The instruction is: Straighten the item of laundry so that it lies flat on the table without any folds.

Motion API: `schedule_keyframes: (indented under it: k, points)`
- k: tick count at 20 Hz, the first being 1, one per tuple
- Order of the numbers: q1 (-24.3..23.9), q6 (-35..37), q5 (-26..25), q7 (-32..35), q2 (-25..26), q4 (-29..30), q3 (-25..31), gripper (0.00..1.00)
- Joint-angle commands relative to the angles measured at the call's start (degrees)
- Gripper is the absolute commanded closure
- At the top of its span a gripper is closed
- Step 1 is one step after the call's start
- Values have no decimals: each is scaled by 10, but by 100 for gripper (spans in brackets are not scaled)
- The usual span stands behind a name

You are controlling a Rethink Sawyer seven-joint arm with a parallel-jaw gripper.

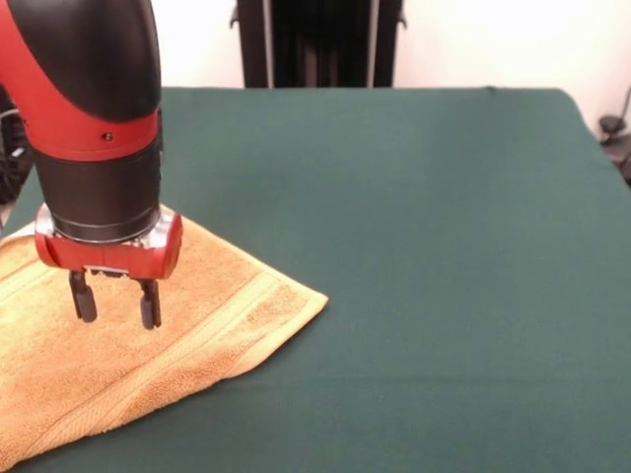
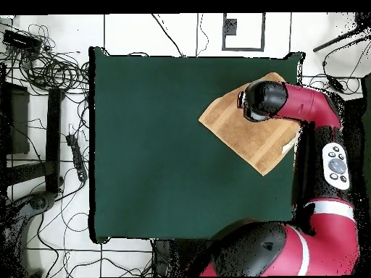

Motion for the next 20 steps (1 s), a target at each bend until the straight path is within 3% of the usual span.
schedule_keyframes:
  k: [1,15,20]
  points:
    - [-59,47,53,-111,-3,55,83,0]
    - [-41,-9,26,-85,-2,68,80,0]
    - [-18,-22,21,-44,-2,68,67,0]
